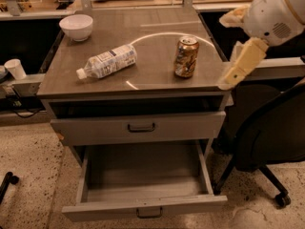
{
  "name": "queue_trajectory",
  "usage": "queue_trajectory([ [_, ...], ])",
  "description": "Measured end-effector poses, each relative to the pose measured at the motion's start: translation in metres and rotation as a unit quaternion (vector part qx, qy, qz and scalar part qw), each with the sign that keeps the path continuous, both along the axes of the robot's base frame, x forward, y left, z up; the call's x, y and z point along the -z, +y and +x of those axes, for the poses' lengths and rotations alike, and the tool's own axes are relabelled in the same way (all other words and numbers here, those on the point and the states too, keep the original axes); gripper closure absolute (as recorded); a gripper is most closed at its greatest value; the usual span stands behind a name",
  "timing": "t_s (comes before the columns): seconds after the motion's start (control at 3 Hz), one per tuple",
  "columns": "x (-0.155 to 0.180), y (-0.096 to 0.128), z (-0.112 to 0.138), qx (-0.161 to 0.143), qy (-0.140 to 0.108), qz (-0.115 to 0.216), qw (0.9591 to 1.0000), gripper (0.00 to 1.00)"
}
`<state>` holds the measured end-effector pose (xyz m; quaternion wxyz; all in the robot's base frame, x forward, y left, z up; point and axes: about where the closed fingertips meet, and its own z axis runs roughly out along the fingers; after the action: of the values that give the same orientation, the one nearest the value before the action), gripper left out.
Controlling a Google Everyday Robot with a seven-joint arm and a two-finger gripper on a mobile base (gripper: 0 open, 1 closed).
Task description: Place orange can into middle drawer
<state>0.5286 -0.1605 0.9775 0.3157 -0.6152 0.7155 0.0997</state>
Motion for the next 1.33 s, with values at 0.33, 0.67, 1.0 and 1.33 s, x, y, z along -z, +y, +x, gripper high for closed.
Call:
queue_trajectory([
  [0.33,0.001,0.029,0.033,0.006,-0.031,0.076,0.9966,0.00],
  [0.67,0.019,0.057,0.073,0.051,-0.055,0.135,0.9881,0.00],
  [1.0,0.034,0.072,0.102,0.069,-0.064,0.179,0.9793,0.00],
  [1.33,0.034,0.072,0.102,0.069,-0.064,0.179,0.9792,0.00],
])
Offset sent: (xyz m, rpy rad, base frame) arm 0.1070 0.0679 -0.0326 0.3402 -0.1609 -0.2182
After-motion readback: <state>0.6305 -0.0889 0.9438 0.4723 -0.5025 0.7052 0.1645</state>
